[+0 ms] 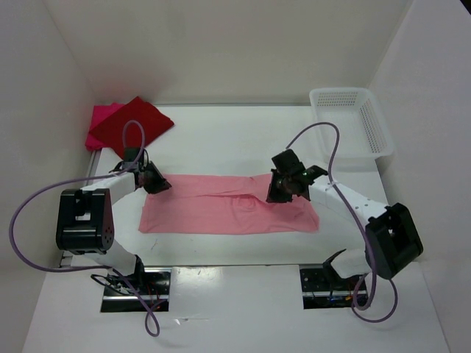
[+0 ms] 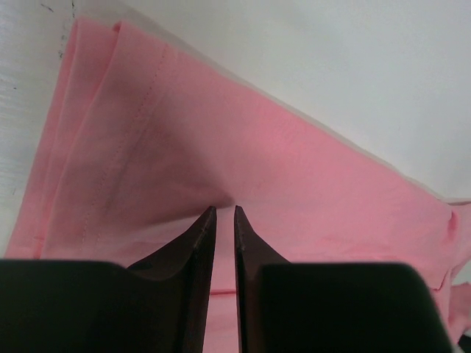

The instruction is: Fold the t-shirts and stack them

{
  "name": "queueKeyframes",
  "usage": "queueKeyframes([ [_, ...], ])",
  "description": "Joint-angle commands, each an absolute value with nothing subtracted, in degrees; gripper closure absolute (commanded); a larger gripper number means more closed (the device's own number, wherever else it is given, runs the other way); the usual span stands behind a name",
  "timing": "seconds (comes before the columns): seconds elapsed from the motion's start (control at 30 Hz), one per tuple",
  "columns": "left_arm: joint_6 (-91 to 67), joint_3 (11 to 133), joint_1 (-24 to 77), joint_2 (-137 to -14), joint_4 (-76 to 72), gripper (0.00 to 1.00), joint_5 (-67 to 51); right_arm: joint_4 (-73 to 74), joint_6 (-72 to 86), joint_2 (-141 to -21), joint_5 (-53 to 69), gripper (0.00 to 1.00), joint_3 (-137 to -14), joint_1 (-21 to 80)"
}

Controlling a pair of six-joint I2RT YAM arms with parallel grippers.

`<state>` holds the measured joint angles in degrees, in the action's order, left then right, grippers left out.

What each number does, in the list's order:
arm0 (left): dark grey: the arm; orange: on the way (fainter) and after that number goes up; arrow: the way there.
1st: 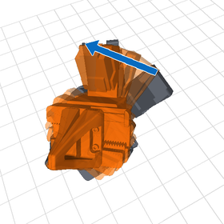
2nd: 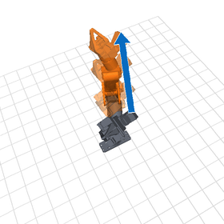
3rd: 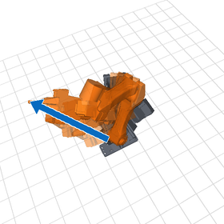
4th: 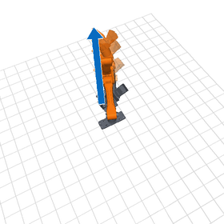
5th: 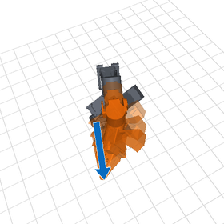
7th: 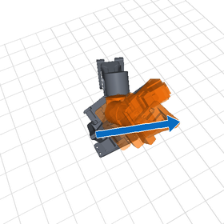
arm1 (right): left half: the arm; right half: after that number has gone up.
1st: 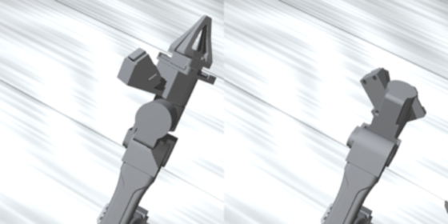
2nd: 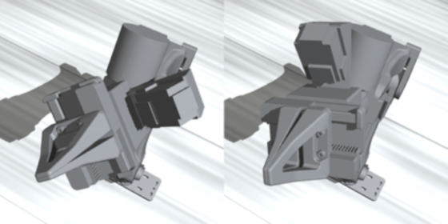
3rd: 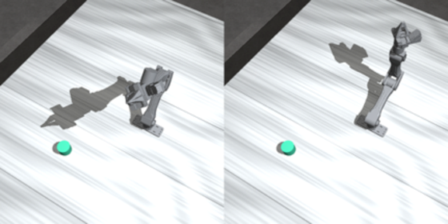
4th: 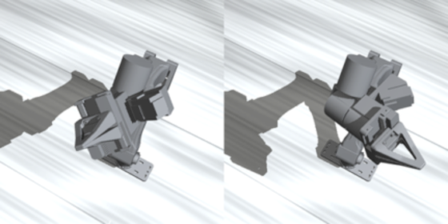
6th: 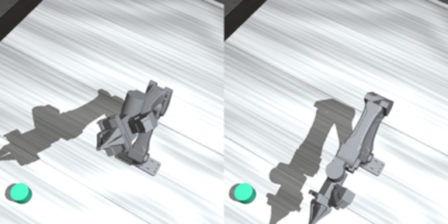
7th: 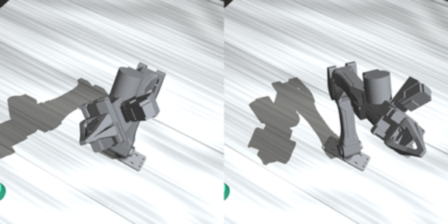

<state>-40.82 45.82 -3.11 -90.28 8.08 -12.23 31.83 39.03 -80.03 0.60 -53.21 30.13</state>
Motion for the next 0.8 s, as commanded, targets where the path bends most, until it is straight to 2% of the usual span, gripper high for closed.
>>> queueKeyframes([
  [0.0, -41.1, 48.8, -3.3, -90.7, 6.4, 0.77, -12.5, 33.2, 45.9, -76.7, 3.3, 0.99, -50.3, 33.7],
  [0.2, -41.1, 49.8, -3.3, -91.2, 6.4, 0.77, -12.5, 31.9, 51.6, -74.7, 6.0, 0.94, -46.9, 37.5],
  [0.27, -41.1, 51.0, -3.3, -91.2, 6.9, 0.77, -12.5, 31.9, 52.1, -73.4, 6.0, 0.83, -46.9, 38.3],
  [0.43, -40.1, 53.3, -4.0, -90.0, 8.2, 0.77, -12.0, 35.7, 48.6, -72.2, 3.3, 0.71, -50.2, 36.1],
  [0.5, -40.1, 53.3, -4.0, -88.9, 8.2, 0.77, -12.0, 35.7, 45.7, -72.8, 2.7, 0.72, -52.2, 32.5],
  [0.53, -40.1, 54.0, -4.0, -88.9, 8.2, 0.77, -12.0, 34.7, 44.1, -73.5, 2.7, 0.78, -52.7, 30.0],
  [0.57, -40.1, 55.0, -4.0, -88.9, 8.2, 0.76, -12.0, 33.2, 41.1, -74.4, 2.7, 0.89, -53.9, 24.7],
  [0.63, -40.1, 55.7, -4.0, -90.1, 8.2, 0.76, -12.7, 31.4, 37.4, -78.3, 0.3, 0.96, -55.1, 20.4],
  [0.73, -40.6, 55.7, -4.0, -92.5, 6.9, 0.76, -13.9, 28.9, 35.0, -84.0, -6.5, 0.98, -58.4, 15.6],
  [0.77, -41.1, 55.7, -4.0, -93.1, 6.9, 0.76, -14.8, 28.1, 34.4, -85.2, -7.3, 0.92, -59.4, 13.5],
])
